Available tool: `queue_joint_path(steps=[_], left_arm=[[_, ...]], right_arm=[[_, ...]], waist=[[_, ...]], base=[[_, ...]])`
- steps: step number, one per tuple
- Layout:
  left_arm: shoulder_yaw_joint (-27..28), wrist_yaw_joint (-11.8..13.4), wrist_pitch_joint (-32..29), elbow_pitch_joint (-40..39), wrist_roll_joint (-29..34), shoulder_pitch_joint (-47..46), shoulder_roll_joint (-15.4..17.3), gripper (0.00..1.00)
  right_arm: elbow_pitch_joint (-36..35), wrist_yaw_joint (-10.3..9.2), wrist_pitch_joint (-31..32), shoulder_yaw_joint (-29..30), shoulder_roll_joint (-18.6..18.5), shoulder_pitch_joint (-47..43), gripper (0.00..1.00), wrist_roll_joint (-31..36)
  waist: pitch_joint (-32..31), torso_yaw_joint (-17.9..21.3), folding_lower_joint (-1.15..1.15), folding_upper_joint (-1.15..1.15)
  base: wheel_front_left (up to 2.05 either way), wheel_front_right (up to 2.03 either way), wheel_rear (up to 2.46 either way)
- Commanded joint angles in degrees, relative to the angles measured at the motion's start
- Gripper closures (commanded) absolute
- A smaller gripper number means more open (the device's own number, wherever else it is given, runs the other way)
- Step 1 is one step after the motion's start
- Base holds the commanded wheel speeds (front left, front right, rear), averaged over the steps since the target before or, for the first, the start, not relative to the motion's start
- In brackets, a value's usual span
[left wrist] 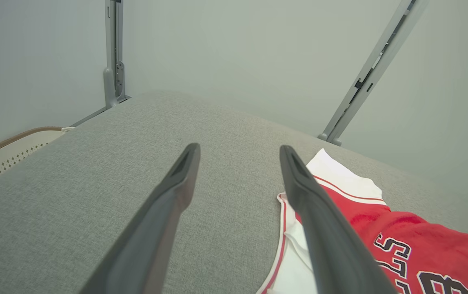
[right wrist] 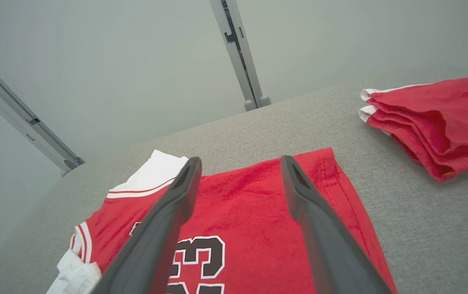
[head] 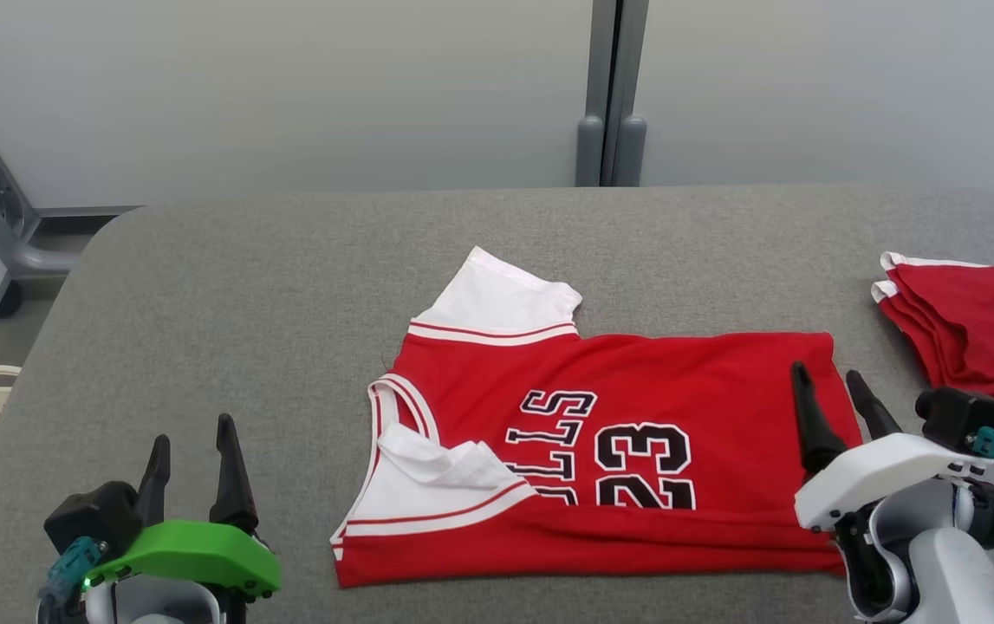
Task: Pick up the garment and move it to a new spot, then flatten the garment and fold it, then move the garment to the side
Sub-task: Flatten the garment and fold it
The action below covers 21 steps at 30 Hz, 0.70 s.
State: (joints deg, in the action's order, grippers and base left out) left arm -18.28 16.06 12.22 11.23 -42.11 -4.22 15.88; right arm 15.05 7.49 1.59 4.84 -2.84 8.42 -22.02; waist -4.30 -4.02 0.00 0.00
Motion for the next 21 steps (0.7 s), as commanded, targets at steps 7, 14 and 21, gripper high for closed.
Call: queue_joint_path(steps=[7, 14, 21], left_arm=[[-1.8, -0.9, -0.5, -2.0, 3.0, 2.4, 3.6, 0.0], [-2.1, -1.7, -0.3, -4.9, 2.6, 5.8, 5.2, 0.0], [-2.7, -1.9, 1.3, -7.3, 4.5, 9.7, 6.3, 0.0]], right_arm=[[0.2, 0.0, -6.2, -6.6, -0.2, -2.1, 0.0, 2.3], [0.1, 0.0, -10.9, -9.7, -0.2, -4.2, 0.0, 2.8], [-0.4, 0.0, -12.3, -10.4, -0.2, -6.4, 0.0, 1.5]], waist=[[-1.1, -0.7, 0.0, 0.0], [-1.9, -0.8, 0.0, 0.0], [-2.4, -0.2, 0.0, 0.0]], base=[[0.0, 0.0, 0.0], [0.0, 0.0, 0.0], [0.0, 0.0, 0.0]])
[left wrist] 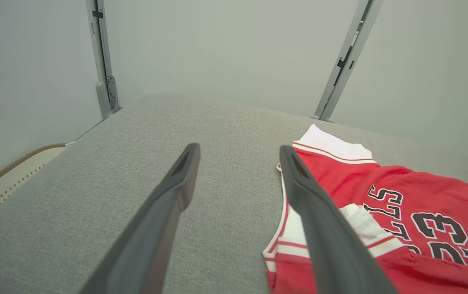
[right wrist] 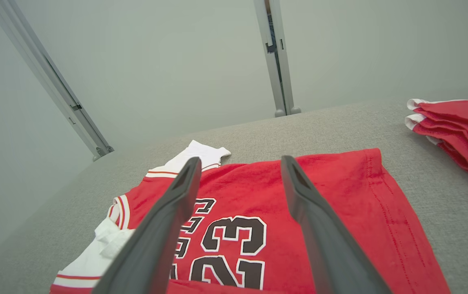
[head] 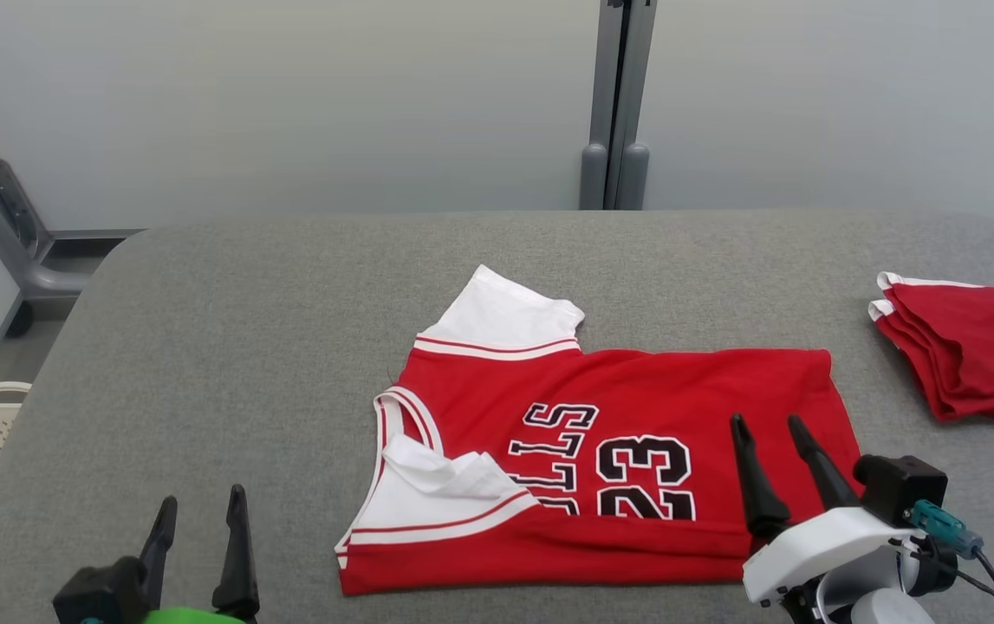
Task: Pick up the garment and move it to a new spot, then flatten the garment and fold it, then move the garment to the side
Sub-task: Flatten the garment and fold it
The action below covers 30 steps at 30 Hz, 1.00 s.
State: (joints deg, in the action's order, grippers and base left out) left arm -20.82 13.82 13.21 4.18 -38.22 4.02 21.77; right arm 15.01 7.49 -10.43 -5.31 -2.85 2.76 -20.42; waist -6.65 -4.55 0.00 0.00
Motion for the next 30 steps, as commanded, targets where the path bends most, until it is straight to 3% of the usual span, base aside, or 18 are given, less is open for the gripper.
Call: queue_joint_path(steps=[1, 30], left_arm=[[-0.4, 0.4, 0.4, -0.4, 1.0, 2.0, 0.5, 0.0], [-2.2, 1.0, 0.1, -1.7, 1.5, 2.4, 0.2, 0.0]], right_arm=[[-0.3, 0.0, 0.0, -0.1, -0.2, -1.2, 0.0, -0.3], [-0.1, 0.0, 1.0, 1.9, -0.1, -2.4, 0.0, 1.6]], waist=[[0.0, 0.5, 0.0, 0.0], [1.7, 1.3, 0.0, 0.0]], base=[[0.0, 0.0, 0.0], [0.0, 0.0, 0.0]])
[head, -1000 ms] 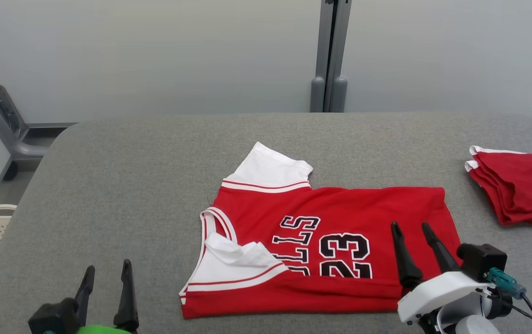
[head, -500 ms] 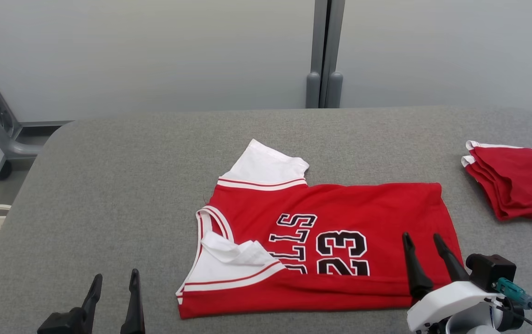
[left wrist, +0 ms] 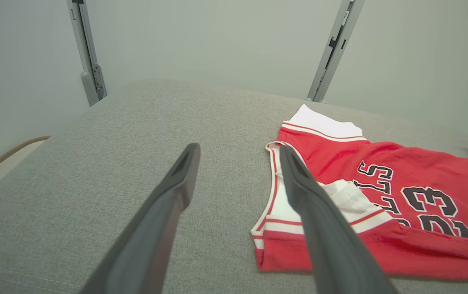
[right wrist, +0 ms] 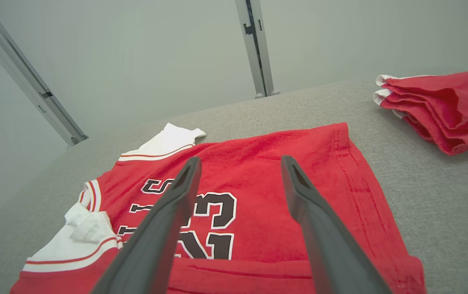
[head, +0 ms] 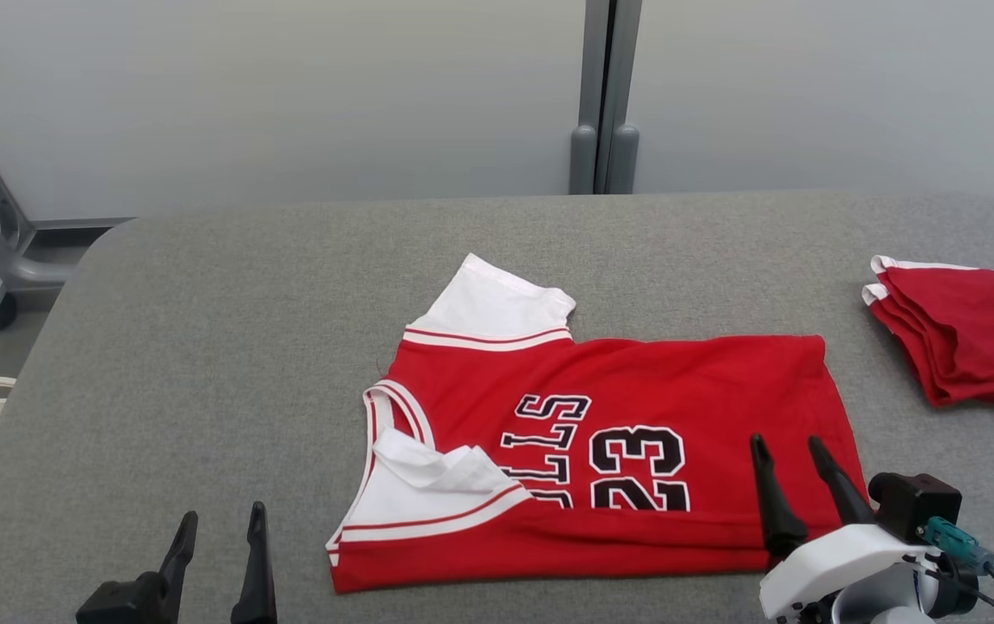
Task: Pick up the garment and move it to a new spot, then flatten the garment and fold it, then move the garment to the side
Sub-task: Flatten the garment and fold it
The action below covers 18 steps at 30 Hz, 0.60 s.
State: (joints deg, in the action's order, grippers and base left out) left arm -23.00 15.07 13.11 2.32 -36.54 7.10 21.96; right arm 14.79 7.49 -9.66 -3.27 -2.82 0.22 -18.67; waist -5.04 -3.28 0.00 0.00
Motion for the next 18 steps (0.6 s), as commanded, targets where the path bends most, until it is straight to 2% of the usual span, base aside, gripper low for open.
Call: queue_joint_path(steps=[1, 10, 17, 18], left_arm=[[0.0, -0.3, 0.3, 0.3, -0.2, -0.8, 0.1, 0.0], [-0.6, -1.0, -1.9, 1.1, 0.0, -4.0, 0.8, 0.0], [-3.9, -3.7, -8.8, 3.5, 1.0, -13.0, 1.2, 0.0], [-3.9, -3.7, -8.8, 3.5, 1.0, -13.0, 1.2, 0.0]], right_arm=[[0.1, 0.0, 0.3, -0.1, -0.2, 0.2, 0.0, -0.1], [0.9, 0.0, 2.0, 1.6, -0.2, 1.5, 0.0, 0.9], [1.9, 0.0, 12.2, 2.2, -0.2, 5.6, 0.0, 1.5], [1.9, 0.0, 12.2, 2.2, -0.2, 5.6, 0.0, 1.5]], waist=[[0.2, 0.1, 0.0, 0.0], [1.7, 0.1, 0.0, 0.0], [3.8, 0.1, 0.0, 0.0], [3.8, 0.1, 0.0, 0.0]], base=[[0.0, 0.0, 0.0], [0.0, 0.0, 0.0], [0.0, 0.0, 0.0], [0.0, 0.0, 0.0]])
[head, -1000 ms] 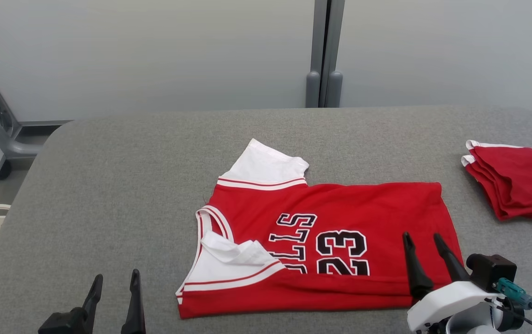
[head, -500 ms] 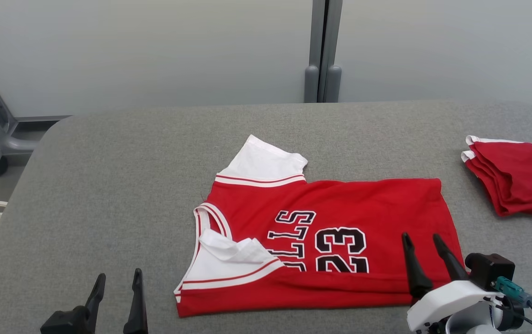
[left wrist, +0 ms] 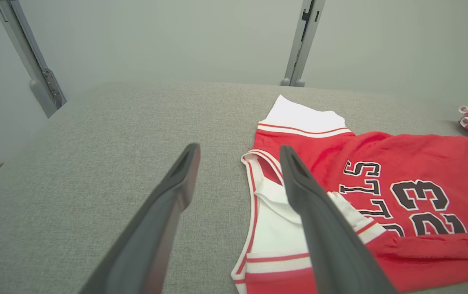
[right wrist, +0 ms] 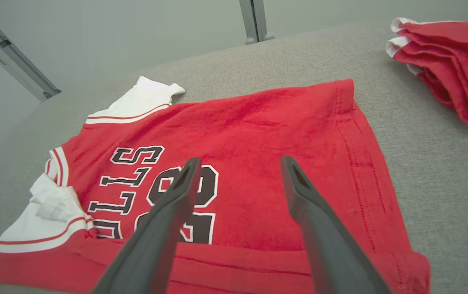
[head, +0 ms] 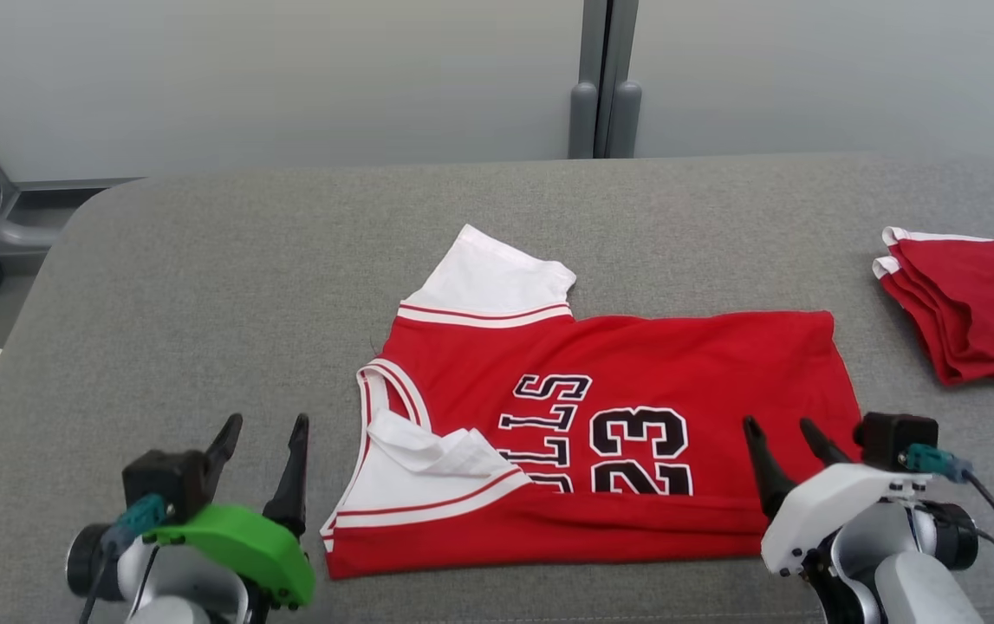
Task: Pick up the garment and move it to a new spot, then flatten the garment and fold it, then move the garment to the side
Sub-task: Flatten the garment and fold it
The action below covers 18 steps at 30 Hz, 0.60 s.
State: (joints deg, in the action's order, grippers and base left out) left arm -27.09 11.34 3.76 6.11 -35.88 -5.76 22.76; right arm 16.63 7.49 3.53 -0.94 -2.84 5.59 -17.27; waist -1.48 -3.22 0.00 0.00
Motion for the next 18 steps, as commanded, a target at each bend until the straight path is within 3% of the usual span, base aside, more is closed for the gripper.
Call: queue_joint_path(steps=[1, 6, 12, 18], left_arm=[[-0.2, -0.4, -0.7, 0.4, 0.3, -1.7, 0.2, 0.0], [-1.7, -0.7, -5.8, 3.1, 0.7, -9.8, -1.6, 0.0], [-3.9, -4.1, -12.9, 7.1, -0.2, -20.0, -3.1, 0.0], [-5.1, -3.0, -19.3, 12.6, 1.0, -30.2, -5.4, 0.0]], right_arm=[[0.1, 0.0, 1.2, 0.3, -0.1, 0.9, 0.0, 0.4], [-1.6, 0.0, 10.5, 3.3, -0.2, 5.8, 0.0, 0.8], [-2.6, 0.01, 23.9, 6.2, -0.1, 14.2, 0.0, 2.3], [-4.2, 0.0, 34.8, 6.6, -0.1, 21.7, 0.0, 4.3]], waist=[[0.6, 0.1, 0.0, 0.0], [3.1, 0.7, 0.0, 0.0], [8.2, 2.7, 0.0, 0.0], [14.4, 4.1, 0.0, 0.0]], base=[[0.0, 0.0, 0.0], [0.0, 0.0, 0.0], [0.0, 0.0, 0.0], [0.0, 0.0, 0.0]])
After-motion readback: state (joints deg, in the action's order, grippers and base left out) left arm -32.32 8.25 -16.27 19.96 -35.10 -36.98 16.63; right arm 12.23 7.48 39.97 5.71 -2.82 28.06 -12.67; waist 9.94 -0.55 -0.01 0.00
